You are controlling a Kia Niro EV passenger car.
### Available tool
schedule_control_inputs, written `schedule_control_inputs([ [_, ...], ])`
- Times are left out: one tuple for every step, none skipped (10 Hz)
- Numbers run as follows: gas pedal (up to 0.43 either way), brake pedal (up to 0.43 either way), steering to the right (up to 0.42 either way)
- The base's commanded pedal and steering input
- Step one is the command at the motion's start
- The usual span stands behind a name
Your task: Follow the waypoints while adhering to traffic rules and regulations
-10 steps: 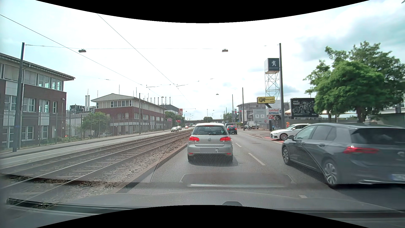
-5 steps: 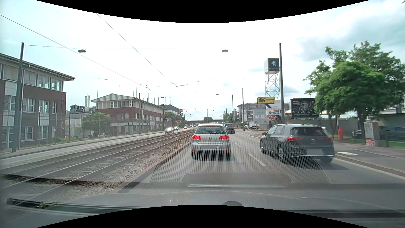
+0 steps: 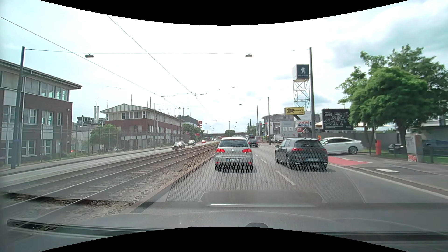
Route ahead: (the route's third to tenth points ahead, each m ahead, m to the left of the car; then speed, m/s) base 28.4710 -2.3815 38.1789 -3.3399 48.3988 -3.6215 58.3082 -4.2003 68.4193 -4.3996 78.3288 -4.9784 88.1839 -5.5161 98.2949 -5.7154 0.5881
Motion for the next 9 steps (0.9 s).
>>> schedule_control_inputs([
  [0.098,0.000,-0.007],
  [0.110,0.000,-0.007],
  [0.118,0.000,-0.007],
  [0.130,0.000,-0.007],
  [0.138,0.000,-0.007],
  [0.157,0.000,-0.007],
  [0.157,0.000,-0.007],
  [0.169,0.000,-0.007],
  [0.169,0.000,-0.007],
])
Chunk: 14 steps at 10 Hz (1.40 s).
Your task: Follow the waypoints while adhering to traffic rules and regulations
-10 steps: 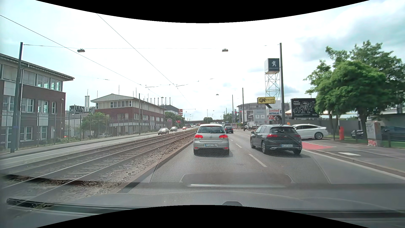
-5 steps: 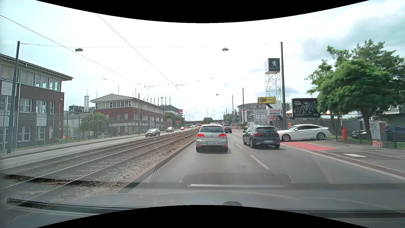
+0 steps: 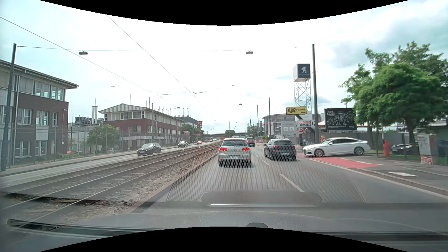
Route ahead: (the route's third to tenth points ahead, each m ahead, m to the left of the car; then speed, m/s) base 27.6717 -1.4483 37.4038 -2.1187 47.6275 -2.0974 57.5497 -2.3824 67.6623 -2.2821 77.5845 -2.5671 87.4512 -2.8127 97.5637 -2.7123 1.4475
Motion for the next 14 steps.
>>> schedule_control_inputs([
  [0.169,0.000,-0.007],
  [0.169,0.000,-0.007],
  [0.169,0.000,-0.007],
  [0.169,0.000,-0.007],
  [0.169,0.000,-0.007],
  [0.169,0.000,-0.006],
  [0.169,0.000,-0.006],
  [0.157,0.000,-0.006],
  [0.157,0.000,-0.006],
  [0.157,0.000,-0.006],
  [0.150,0.000,-0.006],
  [0.138,0.000,-0.006],
  [0.118,0.000,-0.006],
  [0.098,0.000,-0.006],
])
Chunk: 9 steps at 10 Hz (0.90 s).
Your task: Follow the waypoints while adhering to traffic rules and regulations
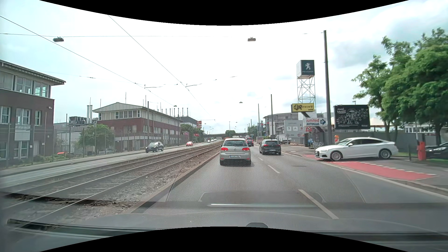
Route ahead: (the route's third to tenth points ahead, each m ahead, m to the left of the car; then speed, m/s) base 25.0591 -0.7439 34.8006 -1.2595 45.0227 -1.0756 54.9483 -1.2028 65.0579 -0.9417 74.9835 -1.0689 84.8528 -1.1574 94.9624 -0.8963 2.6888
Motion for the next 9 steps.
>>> schedule_control_inputs([
  [0.079,0.000,-0.006],
  [0.067,0.000,-0.006],
  [0.047,0.000,-0.006],
  [0.039,0.000,-0.006],
  [0.039,0.000,-0.006],
  [0.000,0.000,-0.006],
  [0.000,0.000,-0.006],
  [0.000,0.000,-0.005],
  [0.000,0.000,-0.005],
])
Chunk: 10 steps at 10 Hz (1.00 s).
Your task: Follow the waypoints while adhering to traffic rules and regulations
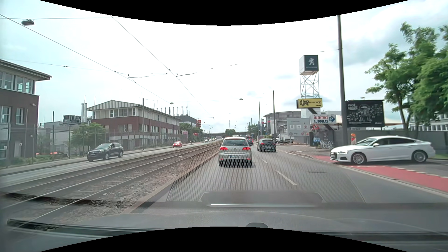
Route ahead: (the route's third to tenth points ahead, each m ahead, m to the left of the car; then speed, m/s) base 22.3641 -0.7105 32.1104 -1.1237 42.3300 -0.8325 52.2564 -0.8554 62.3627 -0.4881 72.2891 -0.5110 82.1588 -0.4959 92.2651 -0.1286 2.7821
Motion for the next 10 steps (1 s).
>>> schedule_control_inputs([
  [0.000,0.000,-0.005],
  [0.000,0.000,-0.004],
  [0.000,0.000,0.000],
  [0.000,0.000,0.000],
  [0.000,0.000,0.000],
  [0.000,0.000,0.000],
  [0.000,0.000,-0.002],
  [0.000,0.000,-0.005],
  [0.000,0.000,-0.010],
  [0.000,0.000,-0.010],
])
